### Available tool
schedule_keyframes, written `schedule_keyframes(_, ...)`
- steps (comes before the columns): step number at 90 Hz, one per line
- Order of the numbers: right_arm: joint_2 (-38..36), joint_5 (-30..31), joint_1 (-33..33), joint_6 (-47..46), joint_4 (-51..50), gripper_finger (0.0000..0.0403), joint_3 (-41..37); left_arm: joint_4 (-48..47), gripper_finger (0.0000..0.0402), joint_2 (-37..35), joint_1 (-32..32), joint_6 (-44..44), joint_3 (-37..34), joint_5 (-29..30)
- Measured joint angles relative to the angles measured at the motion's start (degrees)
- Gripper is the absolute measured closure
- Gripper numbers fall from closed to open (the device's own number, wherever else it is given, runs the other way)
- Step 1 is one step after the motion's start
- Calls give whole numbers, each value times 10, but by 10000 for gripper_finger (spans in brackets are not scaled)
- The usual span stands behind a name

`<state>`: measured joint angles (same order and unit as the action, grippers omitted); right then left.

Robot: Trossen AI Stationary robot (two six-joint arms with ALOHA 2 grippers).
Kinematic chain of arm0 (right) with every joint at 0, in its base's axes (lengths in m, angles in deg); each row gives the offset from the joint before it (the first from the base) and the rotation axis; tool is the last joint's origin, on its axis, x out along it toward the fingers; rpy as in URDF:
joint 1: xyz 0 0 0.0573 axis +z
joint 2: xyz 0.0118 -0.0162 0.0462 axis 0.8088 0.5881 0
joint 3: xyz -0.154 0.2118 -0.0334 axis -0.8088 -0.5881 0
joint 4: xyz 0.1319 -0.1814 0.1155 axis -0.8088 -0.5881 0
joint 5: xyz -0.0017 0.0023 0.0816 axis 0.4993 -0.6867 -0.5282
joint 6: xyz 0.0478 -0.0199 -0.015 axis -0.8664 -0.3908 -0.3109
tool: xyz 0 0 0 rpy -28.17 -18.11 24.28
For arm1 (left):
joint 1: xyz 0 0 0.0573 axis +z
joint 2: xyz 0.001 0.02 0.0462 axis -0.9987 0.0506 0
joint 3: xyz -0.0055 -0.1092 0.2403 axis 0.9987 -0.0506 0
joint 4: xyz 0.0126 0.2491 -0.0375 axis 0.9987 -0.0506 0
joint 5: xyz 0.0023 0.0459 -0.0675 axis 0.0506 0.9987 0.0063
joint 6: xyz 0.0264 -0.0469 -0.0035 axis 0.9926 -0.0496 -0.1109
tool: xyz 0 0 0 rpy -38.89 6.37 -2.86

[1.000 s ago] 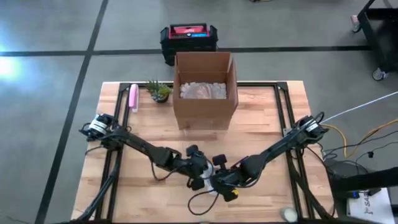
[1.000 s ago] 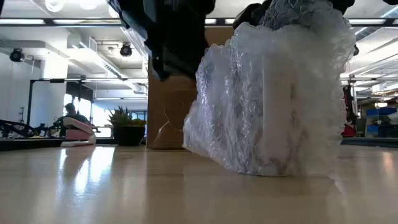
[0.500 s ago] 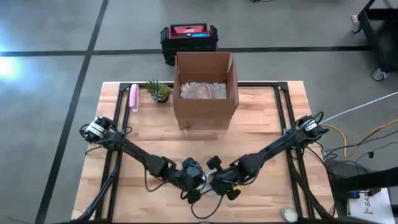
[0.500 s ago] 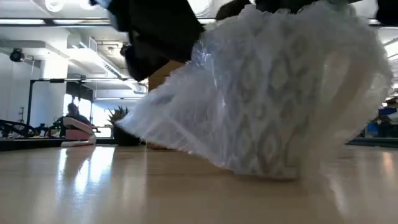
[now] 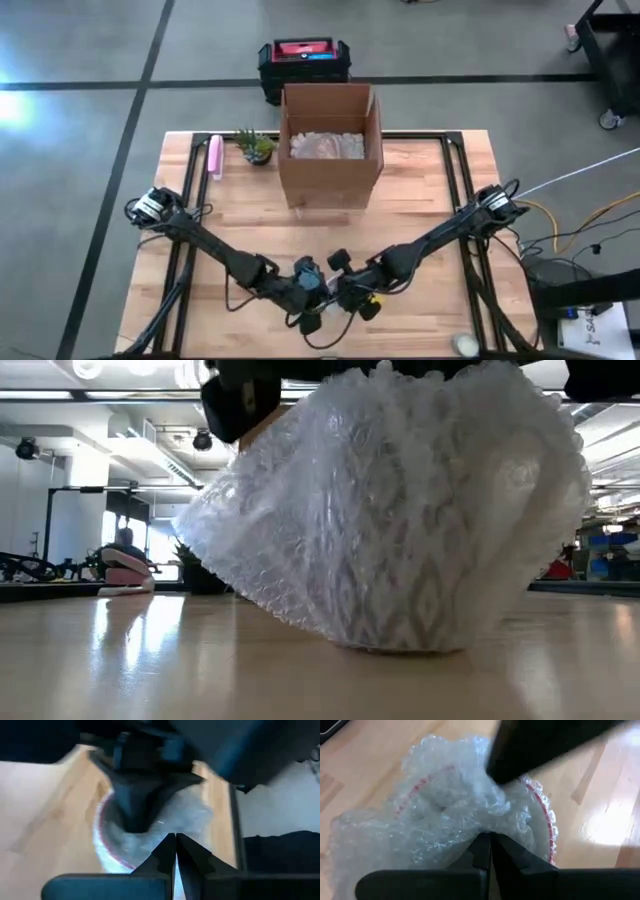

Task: Wrap mug
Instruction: Wrap the gray mug with the bubble wrap

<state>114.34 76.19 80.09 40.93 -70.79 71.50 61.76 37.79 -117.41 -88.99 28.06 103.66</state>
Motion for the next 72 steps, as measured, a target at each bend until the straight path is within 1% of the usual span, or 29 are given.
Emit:
schedule_keyframes(10, -1, 0, 0, -13, -1, 403, 1, 1, 402, 16, 13, -2, -9, 0)
schedule_keyframes(16, -3, -1, 0, -27, -23, 403, 13, 4, 402, 23, 16, -2, -10, 0)
schedule_keyframes(32, -35, -2, 5, -105, -158, 403, 86, 6, 402, 29, 19, -1, -10, 0)
schedule_keyframes(40, -50, -6, 13, -144, -215, 403, 103, 5, 402, 29, 19, 1, -10, 0)
schedule_keyframes(53, -65, -52, 41, -182, -215, 403, 103, 4, 401, 30, 20, 1, -10, 0)
schedule_keyframes(64, -57, -53, 70, -193, -216, 403, 88, 3, 402, 30, 20, 1, -11, 0)
schedule_keyframes(72, -48, -51, 81, -182, -221, 403, 77, 6, 401, 30, 20, 1, -12, 0)
